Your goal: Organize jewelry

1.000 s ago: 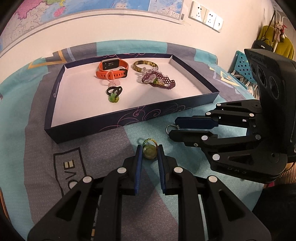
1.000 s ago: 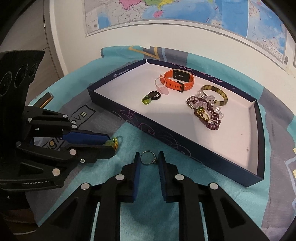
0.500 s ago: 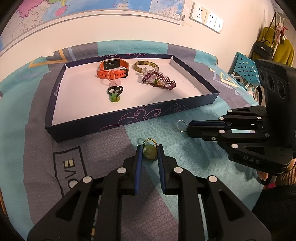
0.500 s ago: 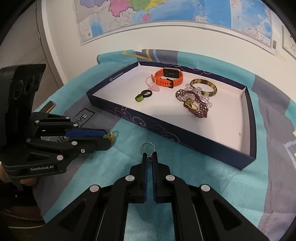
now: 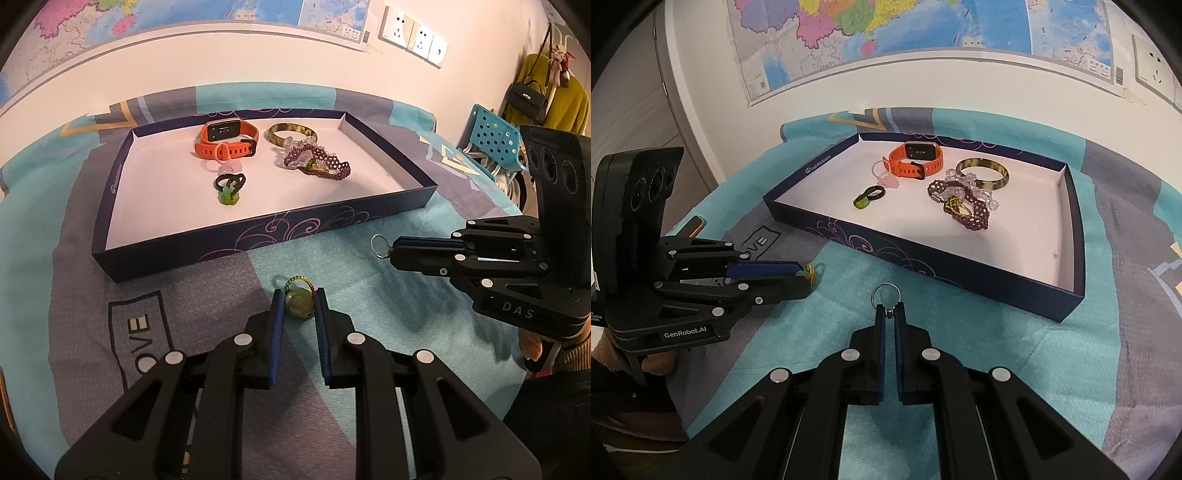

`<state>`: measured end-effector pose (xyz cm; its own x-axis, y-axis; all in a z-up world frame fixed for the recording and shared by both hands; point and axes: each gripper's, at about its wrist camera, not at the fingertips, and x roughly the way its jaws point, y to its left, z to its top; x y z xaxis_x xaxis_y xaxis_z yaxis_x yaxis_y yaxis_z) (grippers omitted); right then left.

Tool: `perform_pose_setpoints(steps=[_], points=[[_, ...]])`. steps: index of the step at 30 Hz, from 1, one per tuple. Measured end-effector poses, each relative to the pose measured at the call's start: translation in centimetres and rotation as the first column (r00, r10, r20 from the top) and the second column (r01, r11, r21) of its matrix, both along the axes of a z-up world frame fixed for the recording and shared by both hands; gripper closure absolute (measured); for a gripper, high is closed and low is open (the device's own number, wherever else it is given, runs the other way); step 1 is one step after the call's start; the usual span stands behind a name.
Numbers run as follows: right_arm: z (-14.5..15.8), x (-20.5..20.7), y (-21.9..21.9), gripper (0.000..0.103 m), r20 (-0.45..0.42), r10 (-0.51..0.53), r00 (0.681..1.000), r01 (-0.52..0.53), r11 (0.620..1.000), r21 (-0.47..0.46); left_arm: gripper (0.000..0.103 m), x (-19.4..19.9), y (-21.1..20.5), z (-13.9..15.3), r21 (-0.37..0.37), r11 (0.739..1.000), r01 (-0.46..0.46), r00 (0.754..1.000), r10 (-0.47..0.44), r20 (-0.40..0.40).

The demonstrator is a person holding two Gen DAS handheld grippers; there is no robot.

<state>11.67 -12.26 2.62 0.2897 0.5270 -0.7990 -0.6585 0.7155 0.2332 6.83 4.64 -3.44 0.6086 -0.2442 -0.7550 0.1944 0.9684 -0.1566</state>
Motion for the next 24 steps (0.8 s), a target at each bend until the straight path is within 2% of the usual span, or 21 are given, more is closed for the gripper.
perform_pose_setpoints(steps=[24], points=[[1.2,0.1,-0.5,0.1,0.026,-0.019,0.999,0.019,0.999,0.028,0.086,-0.5,0.5,1.8,-0.023,0.999,-0.036,0.998,0.037,0.046]])
